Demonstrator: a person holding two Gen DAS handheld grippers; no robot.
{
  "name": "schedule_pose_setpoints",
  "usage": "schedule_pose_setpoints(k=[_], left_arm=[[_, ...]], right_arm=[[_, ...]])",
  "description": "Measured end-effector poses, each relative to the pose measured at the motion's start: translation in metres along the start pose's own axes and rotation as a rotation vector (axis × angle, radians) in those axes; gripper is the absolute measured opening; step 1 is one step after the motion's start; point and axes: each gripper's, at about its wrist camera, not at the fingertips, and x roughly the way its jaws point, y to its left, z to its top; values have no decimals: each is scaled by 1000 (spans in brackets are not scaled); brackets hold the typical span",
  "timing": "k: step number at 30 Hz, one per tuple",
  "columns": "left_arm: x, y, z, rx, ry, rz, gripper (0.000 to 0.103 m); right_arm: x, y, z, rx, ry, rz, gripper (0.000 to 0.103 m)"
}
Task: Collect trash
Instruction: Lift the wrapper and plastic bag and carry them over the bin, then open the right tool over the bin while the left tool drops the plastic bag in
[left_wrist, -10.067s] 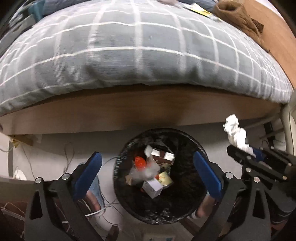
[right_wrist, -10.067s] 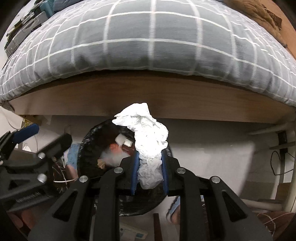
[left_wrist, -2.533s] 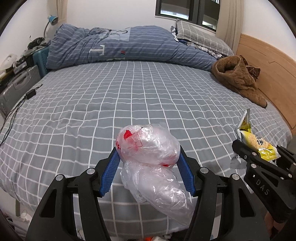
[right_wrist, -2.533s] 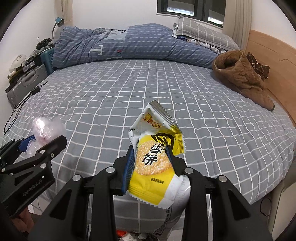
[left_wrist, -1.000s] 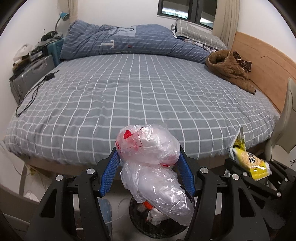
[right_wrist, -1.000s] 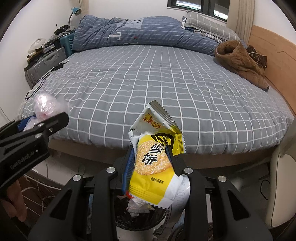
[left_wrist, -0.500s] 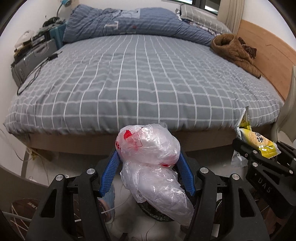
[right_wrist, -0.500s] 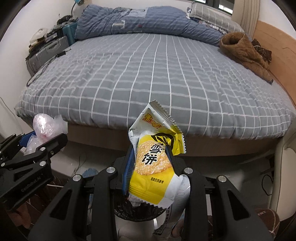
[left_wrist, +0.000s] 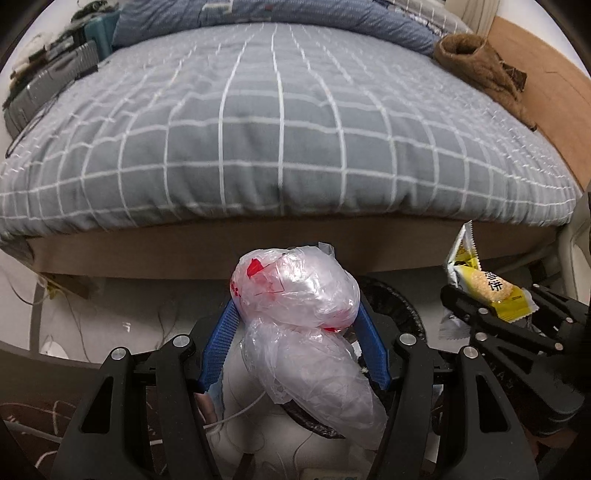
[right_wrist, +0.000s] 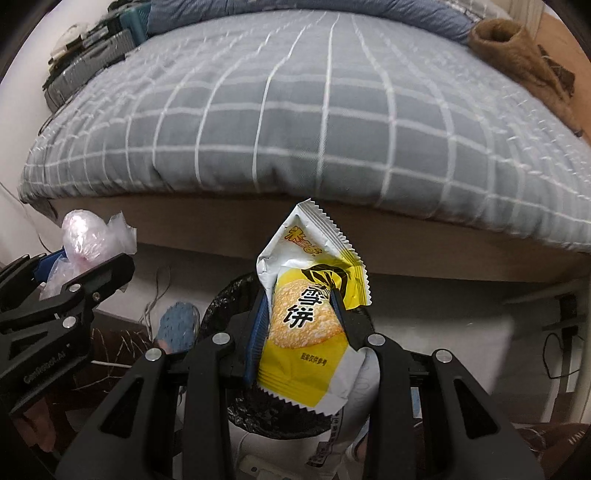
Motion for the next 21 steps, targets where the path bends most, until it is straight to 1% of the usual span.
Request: schedule_pose_setpoints(k=[6, 11, 14, 16, 18, 21], left_arm=[[28, 11, -5, -11, 54, 12, 60], [37, 29, -12, -36, 73, 25, 60], [40, 41, -17, -50, 79, 42, 60], [41, 48, -19, -65, 85, 46, 60], [40, 51, -21, -67, 84, 48, 60], [39, 55, -23, -60, 82, 54, 60]], right_arm=[[34, 14, -2, -35, 56, 26, 33], [51, 27, -1, -65, 84, 37, 36], [62, 35, 0, -78, 102, 36, 42], [68, 42, 1, -88, 111, 34, 43], [72, 47, 1, -98, 115, 31, 49], [75, 51, 1, -113, 117, 22, 54]])
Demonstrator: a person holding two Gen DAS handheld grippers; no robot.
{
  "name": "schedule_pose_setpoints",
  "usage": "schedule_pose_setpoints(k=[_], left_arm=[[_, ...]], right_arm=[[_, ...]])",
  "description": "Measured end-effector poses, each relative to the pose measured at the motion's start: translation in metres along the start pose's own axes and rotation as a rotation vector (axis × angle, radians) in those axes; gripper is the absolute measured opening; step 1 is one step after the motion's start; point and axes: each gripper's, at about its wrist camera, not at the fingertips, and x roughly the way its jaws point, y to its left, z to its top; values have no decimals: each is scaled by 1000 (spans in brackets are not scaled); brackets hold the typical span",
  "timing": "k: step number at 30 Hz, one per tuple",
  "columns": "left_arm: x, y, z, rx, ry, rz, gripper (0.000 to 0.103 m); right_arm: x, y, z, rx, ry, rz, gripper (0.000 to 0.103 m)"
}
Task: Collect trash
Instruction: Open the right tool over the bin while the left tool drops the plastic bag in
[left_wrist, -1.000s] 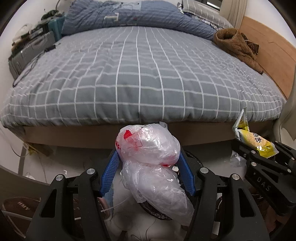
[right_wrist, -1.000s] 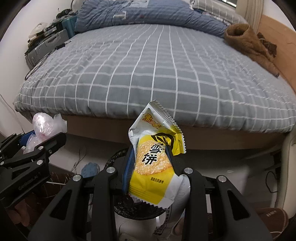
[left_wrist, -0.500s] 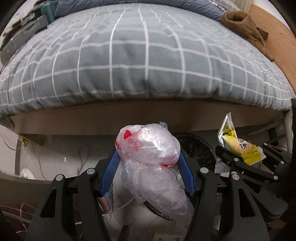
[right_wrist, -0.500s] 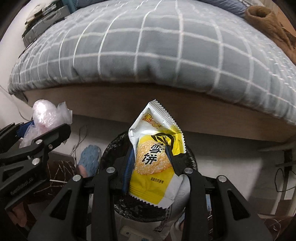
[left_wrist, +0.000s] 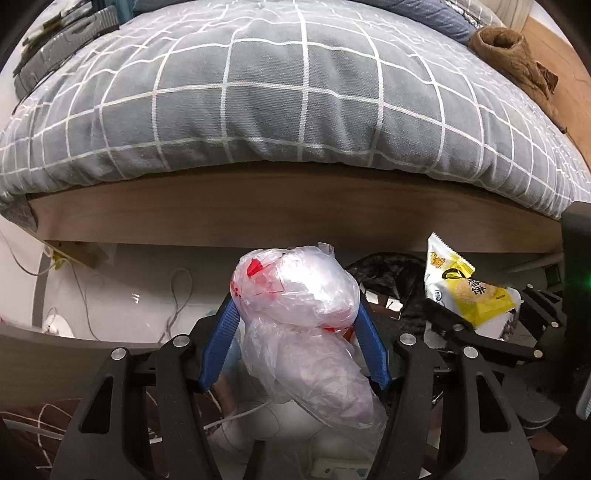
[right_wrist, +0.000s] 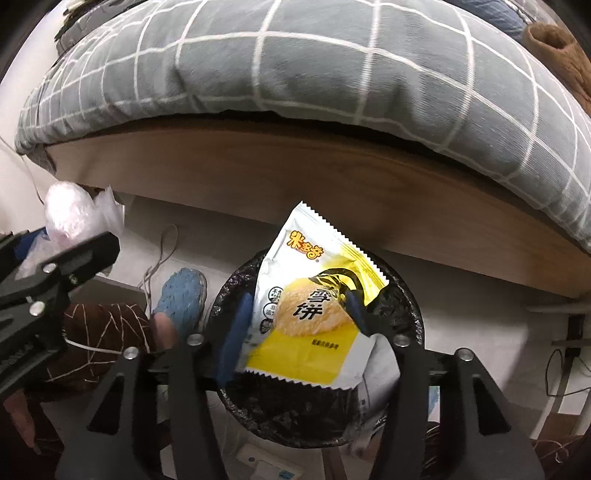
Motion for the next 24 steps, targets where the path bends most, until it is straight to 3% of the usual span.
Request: schedule_pose_setpoints(k=[3, 9, 18, 24], left_arm=[[1, 1, 0, 9, -1, 9, 60], [1, -4, 0, 7, -2, 18, 60], [-4, -53, 1, 59, 0, -4, 60], [-3, -94, 2, 106, 0, -40, 60]], right_arm=[[0, 5, 2, -6, -16, -1, 65], [-10, -4, 1, -6, -43, -8, 77], [-43, -51, -3, 65, -101, -40, 88], [-67, -90, -15, 127, -166, -116, 95]])
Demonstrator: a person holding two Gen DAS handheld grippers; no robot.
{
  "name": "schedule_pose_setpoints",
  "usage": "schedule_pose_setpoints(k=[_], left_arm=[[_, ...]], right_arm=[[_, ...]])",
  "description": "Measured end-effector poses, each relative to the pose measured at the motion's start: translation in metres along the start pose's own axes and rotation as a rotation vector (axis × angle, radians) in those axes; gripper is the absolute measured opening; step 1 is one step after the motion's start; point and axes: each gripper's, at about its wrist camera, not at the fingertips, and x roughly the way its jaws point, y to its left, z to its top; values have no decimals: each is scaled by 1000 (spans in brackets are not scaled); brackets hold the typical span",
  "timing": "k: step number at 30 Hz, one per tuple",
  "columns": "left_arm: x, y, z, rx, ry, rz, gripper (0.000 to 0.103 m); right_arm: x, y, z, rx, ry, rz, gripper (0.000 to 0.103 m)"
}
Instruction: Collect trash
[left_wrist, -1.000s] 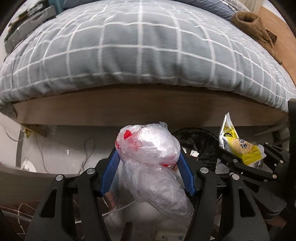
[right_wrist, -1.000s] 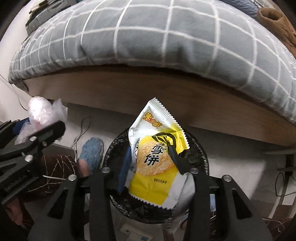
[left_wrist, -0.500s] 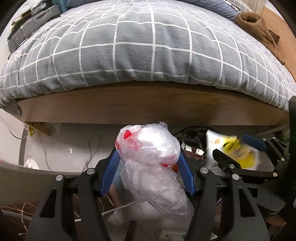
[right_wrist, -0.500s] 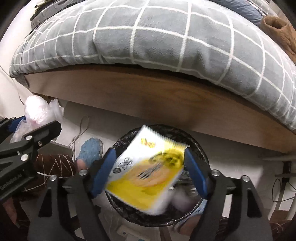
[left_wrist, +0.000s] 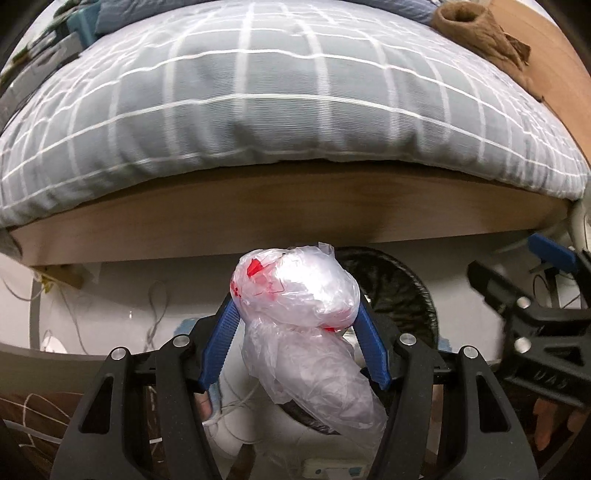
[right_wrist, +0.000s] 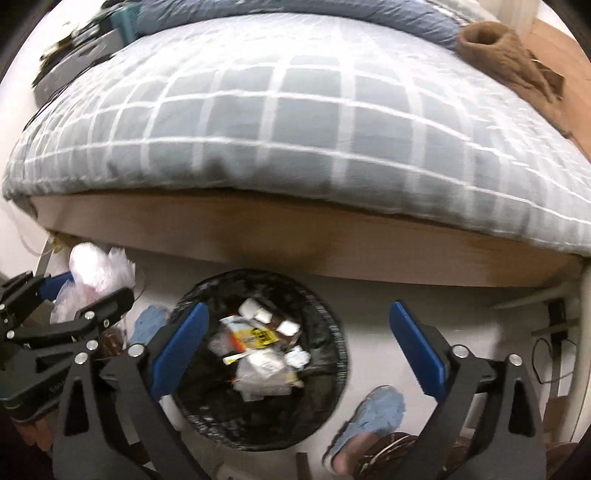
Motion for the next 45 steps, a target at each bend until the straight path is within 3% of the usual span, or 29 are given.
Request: schedule_pose_setpoints(k=[7, 13, 15, 17, 23, 30, 37, 45], left_arm=[[16, -31, -2, 44, 34, -44, 60], [23, -40, -1, 66, 29, -45, 64], [22, -42, -2, 62, 27, -44, 68], [21, -40, -3, 53, 13, -44, 81], [8, -35, 1, 42, -34, -27, 94], [-43, -16, 15, 5, -134, -12, 97], [-121, -4, 29, -9, -258, 1, 97], [-196, -10, 21, -2, -369, 4, 97]], right_arm=[[-12, -54, -12, 88, -15, -60, 95], [-12, -59, -13, 102, -19, -62, 95], [-10, -57, -14, 96, -21, -63, 95], [-9, -54, -14, 91, -22, -64, 95], [-12, -50, -11, 84, -42, -67, 95], [-42, -34, 3, 61, -99, -57, 95], [-113, -26, 17, 84, -205, -58, 95], [-185, -19, 14, 63, -298, -78, 95]])
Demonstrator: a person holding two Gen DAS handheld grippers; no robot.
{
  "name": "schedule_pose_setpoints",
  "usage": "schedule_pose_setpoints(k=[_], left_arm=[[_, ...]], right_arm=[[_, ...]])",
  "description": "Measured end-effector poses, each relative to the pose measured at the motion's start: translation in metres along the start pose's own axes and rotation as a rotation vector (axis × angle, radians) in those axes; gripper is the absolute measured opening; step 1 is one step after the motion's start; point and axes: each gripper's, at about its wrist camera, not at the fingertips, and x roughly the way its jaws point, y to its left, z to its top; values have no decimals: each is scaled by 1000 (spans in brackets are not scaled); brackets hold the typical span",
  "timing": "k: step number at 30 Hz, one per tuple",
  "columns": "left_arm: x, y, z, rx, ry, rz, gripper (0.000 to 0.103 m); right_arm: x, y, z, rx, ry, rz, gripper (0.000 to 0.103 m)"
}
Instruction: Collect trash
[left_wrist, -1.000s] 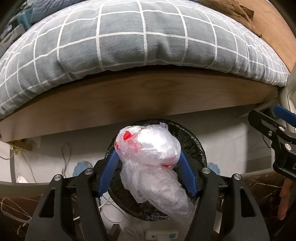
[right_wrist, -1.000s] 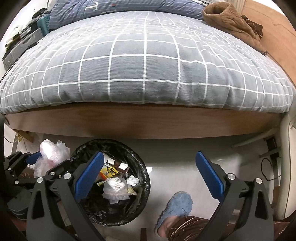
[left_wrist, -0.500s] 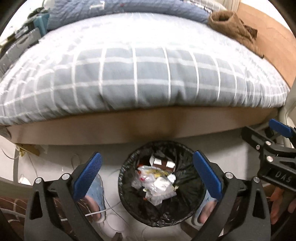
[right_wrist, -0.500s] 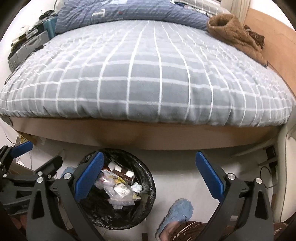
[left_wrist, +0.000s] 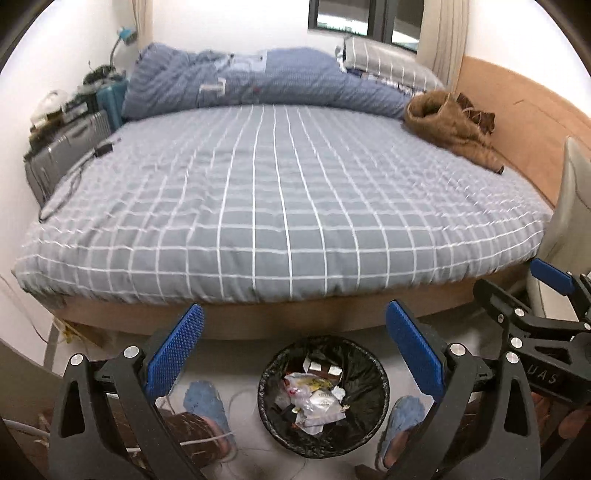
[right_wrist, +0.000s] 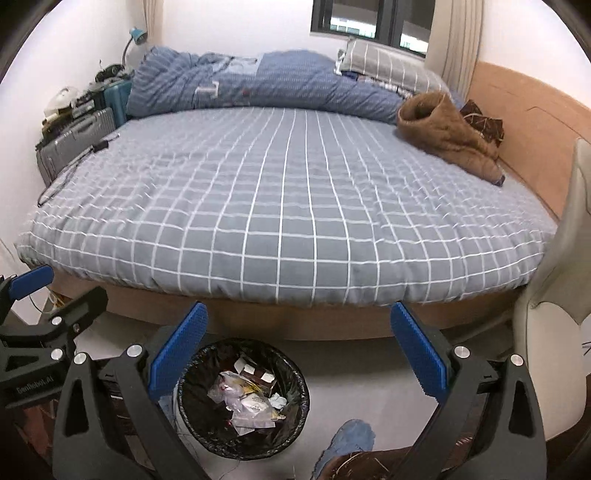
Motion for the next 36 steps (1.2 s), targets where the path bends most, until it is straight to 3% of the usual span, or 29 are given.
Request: schedule_pose_setpoints(k=[12, 36], left_arm=[[-43, 2, -15, -14, -15, -16, 97], [-40, 6, -20, -16, -10, -5, 97]], right_arm=[[-58, -5, -11, 48, -35, 20, 95], [-57, 0, -19, 48, -23, 34, 95]])
